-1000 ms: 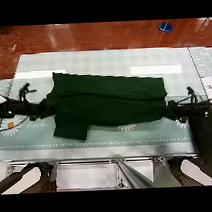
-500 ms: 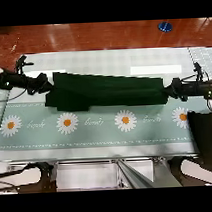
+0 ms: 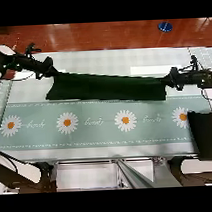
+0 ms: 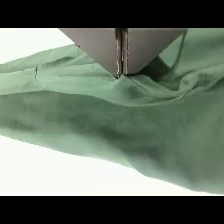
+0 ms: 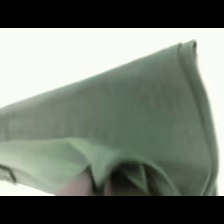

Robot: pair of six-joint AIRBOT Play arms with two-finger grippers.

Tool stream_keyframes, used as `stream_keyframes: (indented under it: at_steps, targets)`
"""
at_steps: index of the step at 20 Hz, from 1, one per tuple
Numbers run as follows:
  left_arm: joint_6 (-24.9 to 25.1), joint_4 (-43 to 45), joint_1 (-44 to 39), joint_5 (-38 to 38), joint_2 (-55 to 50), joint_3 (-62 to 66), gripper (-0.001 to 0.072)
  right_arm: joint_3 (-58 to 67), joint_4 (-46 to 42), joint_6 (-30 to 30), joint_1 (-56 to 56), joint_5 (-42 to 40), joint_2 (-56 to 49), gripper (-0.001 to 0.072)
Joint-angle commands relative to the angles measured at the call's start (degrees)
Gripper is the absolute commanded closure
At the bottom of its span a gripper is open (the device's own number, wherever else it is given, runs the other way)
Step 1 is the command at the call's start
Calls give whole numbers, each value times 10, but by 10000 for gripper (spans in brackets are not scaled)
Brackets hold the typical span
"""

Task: Fold the shirts.

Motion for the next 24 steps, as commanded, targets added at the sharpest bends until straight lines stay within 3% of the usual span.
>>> stream_keyframes:
  at_steps: [1, 2, 5, 7, 9, 11, 14, 18, 24]
  targets:
    - [-7, -5, -11, -14, -46, 34, 395, 15, 26, -8, 4, -37, -35, 299]
    - [-10, -5, -11, -17, -47, 34, 205, 16, 21, -16, 4, -41, -33, 298]
    - [-16, 2, 24, -71, -39, 66, 199, 16, 0, -16, -29, -13, 2, 298]
    - [-16, 26, 68, -122, -16, 93, 199, 16, -61, -3, -76, 30, 39, 298]
    - [-16, 64, 110, -122, 35, 93, 199, 6, -152, 37, -110, 40, 75, 298]
    - [-38, 149, 129, -79, 103, 67, 199, -32, -189, 63, -118, 4, 97, 298]
    - [-42, 171, 122, 39, 253, -87, 199, -94, -133, 55, -108, -51, 86, 298]
    - [-42, 169, 54, 202, 459, -339, 199, -101, -33, 2, -70, -63, 34, 296]
    - [-42, 162, -33, 212, 495, -416, 199, -59, 15, -12, 12, -56, -39, 297]
